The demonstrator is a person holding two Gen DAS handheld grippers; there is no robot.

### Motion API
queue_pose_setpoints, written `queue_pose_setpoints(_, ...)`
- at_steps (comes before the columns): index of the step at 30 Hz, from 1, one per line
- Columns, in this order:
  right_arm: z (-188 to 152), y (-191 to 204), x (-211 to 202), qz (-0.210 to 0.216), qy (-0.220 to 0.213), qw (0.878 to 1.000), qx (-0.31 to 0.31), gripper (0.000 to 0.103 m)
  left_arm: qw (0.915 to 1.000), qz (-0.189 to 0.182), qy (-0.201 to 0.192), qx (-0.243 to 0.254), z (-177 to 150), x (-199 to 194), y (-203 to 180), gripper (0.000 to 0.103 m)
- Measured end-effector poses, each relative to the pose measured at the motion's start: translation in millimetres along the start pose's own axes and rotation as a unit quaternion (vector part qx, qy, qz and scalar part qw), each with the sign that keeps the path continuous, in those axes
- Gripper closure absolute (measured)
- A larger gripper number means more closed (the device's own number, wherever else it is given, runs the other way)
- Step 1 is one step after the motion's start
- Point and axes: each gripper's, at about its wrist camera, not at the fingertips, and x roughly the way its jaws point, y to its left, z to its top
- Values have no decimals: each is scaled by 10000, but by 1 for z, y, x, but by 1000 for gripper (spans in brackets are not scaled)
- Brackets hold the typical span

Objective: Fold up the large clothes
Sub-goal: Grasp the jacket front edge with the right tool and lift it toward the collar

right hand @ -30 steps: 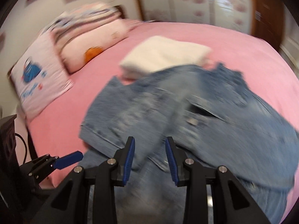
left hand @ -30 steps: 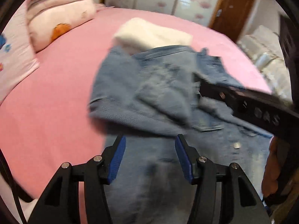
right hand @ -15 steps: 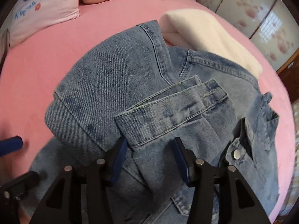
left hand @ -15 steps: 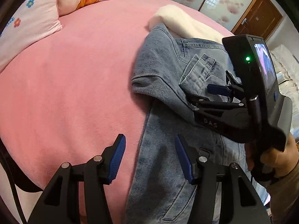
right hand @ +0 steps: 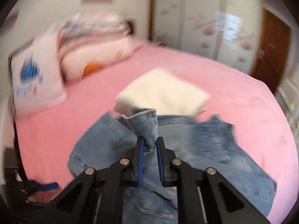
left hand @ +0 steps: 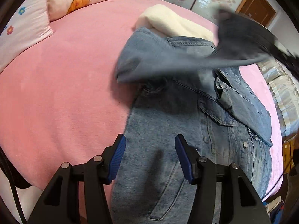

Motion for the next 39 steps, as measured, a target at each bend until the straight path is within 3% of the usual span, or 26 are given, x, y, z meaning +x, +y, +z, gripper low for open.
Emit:
queue_pose_setpoints(3,-30,-49,-16,-228,154,9985,469,91,9999,-29,99,129,-1,7,-10,49)
queue_pose_setpoints(6,-79,-84,0,-245,831,9926,855,90,9994,-64,213,247,-4,14,-21,49)
queue_pose_setpoints(10,-146,-117,30,25,1817,9690,1676,86,9986,-64,291,440,-6,18,-34,49)
queue_pose_setpoints(12,-159,-130,31,286,1820,9590,2153,84,9982,-19,283,529,-7,18,-39,49)
queue_pose_setpoints(16,-159,-156,30,593,1426,9448,2890,60,9982,45,290,522,-3,20,-39,49)
queue_pose_setpoints(17,-155,-164,35,644,1393,9413,3006,58,9983,53,297,507,-2,21,-39,49)
queue_pose_setpoints(22,-164,-188,73,1099,1570,9149,3553,57,9982,111,305,513,1,27,-39,49)
queue_pose_setpoints(27,-160,-204,94,1273,1400,9032,3852,58,9972,233,67,707,18,24,-44,49)
queue_pose_setpoints(29,-155,-204,96,1302,1391,9082,3726,63,9969,309,-82,719,32,23,-43,49)
queue_pose_setpoints(31,-153,-201,95,1405,1446,9137,3528,99,9966,371,-170,716,46,24,-41,49)
queue_pose_setpoints(34,-132,-186,80,1137,1257,9396,2972,99,9961,516,-314,641,68,31,-38,49)
queue_pose_setpoints(39,-73,-157,32,1121,369,9721,2029,99,9953,678,-278,638,98,57,-40,49)
